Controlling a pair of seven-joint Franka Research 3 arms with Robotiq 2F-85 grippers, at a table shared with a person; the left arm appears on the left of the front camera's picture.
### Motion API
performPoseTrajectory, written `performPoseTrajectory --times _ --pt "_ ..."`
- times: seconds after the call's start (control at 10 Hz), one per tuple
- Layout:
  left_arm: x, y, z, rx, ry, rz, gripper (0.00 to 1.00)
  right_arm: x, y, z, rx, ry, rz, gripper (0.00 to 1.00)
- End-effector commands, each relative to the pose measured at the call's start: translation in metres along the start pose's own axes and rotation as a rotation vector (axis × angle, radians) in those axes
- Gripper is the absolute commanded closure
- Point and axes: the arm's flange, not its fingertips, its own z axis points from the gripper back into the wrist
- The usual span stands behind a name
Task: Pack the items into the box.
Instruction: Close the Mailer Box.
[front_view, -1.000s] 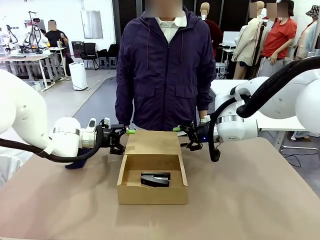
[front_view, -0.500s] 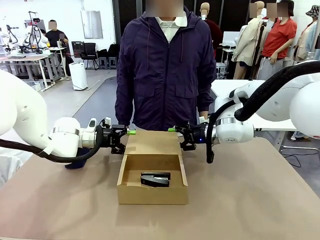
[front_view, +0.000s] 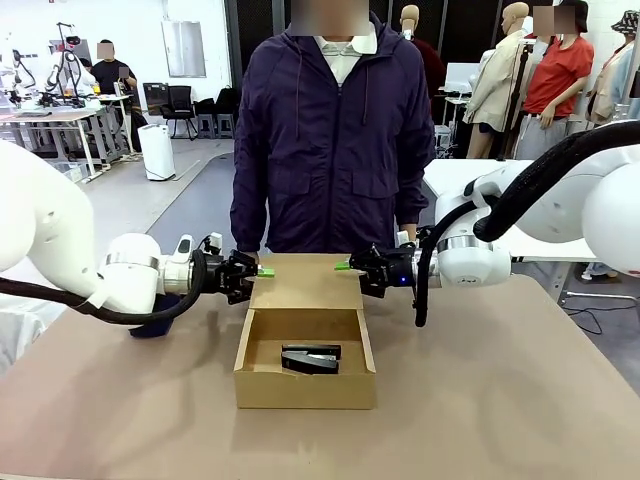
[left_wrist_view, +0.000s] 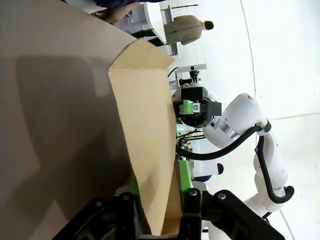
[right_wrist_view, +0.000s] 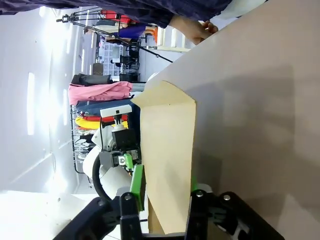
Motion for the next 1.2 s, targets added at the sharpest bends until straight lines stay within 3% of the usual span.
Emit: performPoseTrajectory --times 0.0,0.4,0.6,0.7,0.8,1.1 --pt "0.003 -0.006 -0.005 -0.040 0.015 -0.058 0.64 -0.012 0.002 0.006 0.018 0.014 0.053 0.59" --pt "-0.015 -0.040 0.000 -0.140 0.115 -0.216 0.64 -0.023 0.038 0.020 0.074 0.035 0.218 0.59" --pt "-0.030 -0.052 0.010 -0.163 0.097 -0.284 0.64 -0.040 0.058 0.029 0.115 0.032 0.320 0.59" --pt "-0.035 -0.053 0.013 -0.157 0.046 -0.283 0.64 -0.049 0.062 0.030 0.125 0.089 0.372 0.59" --pt "-0.013 -0.050 -0.002 -0.151 0.101 -0.239 0.64 -0.022 0.058 0.019 0.078 0.039 0.253 0.59" --pt "-0.013 -0.050 -0.002 -0.151 0.101 -0.239 0.64 -0.022 0.058 0.019 0.078 0.039 0.253 0.59"
